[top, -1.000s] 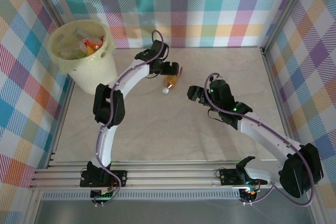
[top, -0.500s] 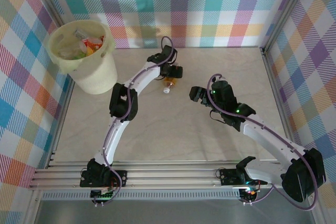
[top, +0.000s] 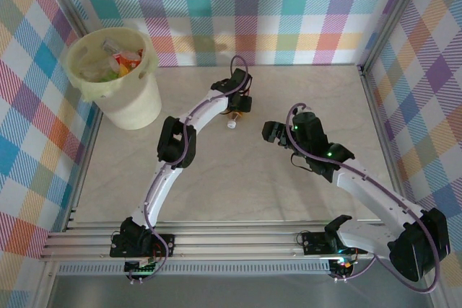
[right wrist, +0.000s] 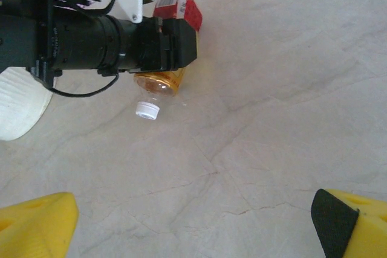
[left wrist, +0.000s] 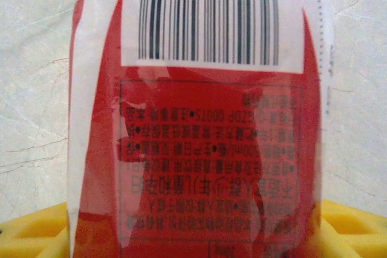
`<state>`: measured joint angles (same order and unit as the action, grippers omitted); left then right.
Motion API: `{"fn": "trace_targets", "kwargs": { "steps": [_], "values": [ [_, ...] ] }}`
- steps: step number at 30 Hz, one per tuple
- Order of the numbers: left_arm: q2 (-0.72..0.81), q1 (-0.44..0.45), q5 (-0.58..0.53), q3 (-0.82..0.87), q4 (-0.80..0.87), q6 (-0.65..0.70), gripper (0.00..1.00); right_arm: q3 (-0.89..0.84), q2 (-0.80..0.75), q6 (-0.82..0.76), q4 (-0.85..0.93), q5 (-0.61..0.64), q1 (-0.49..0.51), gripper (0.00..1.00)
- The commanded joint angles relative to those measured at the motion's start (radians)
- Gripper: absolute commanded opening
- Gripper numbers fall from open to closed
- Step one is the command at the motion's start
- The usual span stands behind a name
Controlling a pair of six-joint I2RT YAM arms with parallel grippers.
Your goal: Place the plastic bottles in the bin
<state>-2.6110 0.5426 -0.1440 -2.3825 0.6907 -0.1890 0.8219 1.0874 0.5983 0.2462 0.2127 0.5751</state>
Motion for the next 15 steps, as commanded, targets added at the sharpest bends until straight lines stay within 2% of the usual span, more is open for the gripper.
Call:
{"fn": "trace_targets", "kwargs": {
  "steps": [1, 10, 15],
  "values": [
    [0.034, 0.002, -0.017, 0.074, -0.017, -0.005, 0.61, -0.017, -0.018, -0.081, -0.059, -0.074, -0.006, 1.0],
    [0.153, -0.01, -0.007, 0.263, -0.102, -0.035, 0.55, 0.005, 0.031, -0.179, -0.135, -0.273, -0.003, 1.0],
    [0.212, -0.022, -0.007, 0.354, -0.144, -0.054, 0.5, 0.015, 0.056, -0.185, -0.158, -0.32, 0.008, 1.0]
  ]
}}
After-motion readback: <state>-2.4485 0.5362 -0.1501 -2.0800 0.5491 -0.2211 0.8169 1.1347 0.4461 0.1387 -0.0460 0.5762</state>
